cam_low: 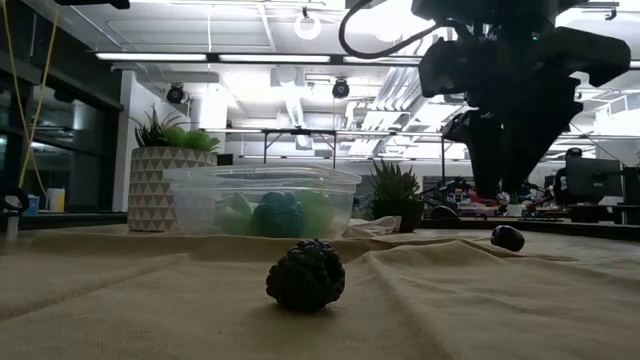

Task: Pick and placing Produce into tupperware
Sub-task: Put the black cherry into transparent bin

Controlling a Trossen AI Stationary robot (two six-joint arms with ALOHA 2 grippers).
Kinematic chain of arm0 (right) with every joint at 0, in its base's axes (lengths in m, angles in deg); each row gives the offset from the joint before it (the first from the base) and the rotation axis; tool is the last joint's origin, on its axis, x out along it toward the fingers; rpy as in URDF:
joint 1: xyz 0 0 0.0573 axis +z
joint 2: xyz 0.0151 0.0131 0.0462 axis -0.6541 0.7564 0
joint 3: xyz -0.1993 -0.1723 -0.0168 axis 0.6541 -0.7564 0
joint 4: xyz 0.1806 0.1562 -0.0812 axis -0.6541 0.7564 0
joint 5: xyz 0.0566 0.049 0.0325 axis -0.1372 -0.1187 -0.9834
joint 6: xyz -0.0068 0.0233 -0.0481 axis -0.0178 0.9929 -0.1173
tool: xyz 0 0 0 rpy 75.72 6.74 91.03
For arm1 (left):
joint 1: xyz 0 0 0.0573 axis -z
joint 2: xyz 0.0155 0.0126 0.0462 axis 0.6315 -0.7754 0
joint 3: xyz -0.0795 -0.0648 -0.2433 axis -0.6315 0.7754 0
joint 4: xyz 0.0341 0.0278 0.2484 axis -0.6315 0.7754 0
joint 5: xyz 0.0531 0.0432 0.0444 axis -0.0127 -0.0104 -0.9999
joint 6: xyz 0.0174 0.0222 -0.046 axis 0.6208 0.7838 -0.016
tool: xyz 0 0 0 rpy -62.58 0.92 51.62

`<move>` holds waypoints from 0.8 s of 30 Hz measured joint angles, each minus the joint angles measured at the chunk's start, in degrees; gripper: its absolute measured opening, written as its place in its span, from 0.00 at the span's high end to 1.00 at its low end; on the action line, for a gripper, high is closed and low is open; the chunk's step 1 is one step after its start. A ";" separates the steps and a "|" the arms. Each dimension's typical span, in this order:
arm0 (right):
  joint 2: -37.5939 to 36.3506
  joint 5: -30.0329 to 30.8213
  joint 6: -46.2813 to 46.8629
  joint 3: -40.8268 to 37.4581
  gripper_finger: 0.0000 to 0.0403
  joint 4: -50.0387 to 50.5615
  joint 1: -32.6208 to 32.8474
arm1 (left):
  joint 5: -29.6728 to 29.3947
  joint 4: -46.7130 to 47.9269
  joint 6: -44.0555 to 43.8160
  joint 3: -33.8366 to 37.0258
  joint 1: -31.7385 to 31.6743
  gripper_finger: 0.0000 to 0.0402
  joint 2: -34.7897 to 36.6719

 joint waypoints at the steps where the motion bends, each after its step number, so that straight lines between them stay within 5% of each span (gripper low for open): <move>1: 0.00 0.00 0.00 0.00 0.53 0.02 0.00 | 0.00 0.00 0.00 0.01 0.00 0.65 0.00; 24: 6.66 1.19 -1.91 0.02 0.48 -1.23 0.00 | 0.30 0.11 0.07 0.00 0.02 0.65 0.00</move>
